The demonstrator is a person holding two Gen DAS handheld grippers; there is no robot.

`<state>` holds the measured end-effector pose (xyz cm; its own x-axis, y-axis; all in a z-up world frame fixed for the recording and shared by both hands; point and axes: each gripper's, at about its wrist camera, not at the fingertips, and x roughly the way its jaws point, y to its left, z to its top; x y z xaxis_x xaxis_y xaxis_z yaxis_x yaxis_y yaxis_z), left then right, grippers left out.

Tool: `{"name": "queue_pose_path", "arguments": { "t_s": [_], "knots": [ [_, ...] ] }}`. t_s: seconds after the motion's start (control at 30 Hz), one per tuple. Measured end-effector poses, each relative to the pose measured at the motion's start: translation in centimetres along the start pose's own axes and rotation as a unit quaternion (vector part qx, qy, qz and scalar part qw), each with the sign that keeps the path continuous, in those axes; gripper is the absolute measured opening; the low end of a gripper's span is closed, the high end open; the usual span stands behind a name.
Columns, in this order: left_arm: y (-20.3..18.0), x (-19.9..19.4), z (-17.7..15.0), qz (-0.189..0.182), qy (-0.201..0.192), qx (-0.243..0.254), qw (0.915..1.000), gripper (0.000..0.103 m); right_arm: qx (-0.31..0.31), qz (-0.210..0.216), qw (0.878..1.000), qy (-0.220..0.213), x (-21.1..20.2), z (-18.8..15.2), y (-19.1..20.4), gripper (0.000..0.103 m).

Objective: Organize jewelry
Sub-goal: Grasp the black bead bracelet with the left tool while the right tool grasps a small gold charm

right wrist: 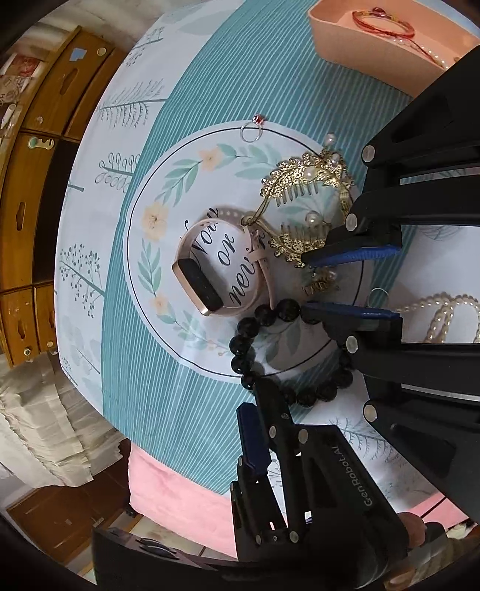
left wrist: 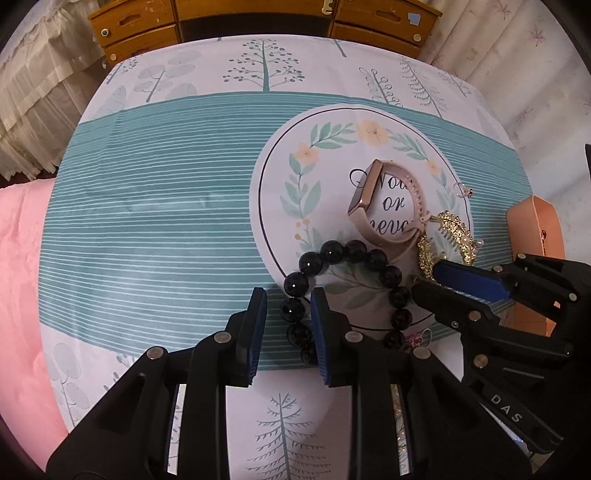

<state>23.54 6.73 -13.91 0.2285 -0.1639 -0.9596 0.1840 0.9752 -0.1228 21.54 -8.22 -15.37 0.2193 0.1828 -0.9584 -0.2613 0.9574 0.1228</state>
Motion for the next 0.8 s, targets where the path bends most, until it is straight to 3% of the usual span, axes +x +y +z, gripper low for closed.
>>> {"name": "queue_pose_path", "arguments": {
  "t_s": [0.63, 0.8],
  "knots": [
    [1.2, 0.8, -0.2, 0.018, 0.008, -0.022, 0.9996, 0.021, -0.013, 0.027, 1.000, 0.007, 0.6, 0.0, 0.6, 0.021],
    [1.5, 0.7, -0.1, 0.046, 0.007, -0.022, 0.9987, 0.021, 0.002, 0.036, 0.999, 0.012, 0.8, 0.0, -0.2, 0.021]
  ]
}}
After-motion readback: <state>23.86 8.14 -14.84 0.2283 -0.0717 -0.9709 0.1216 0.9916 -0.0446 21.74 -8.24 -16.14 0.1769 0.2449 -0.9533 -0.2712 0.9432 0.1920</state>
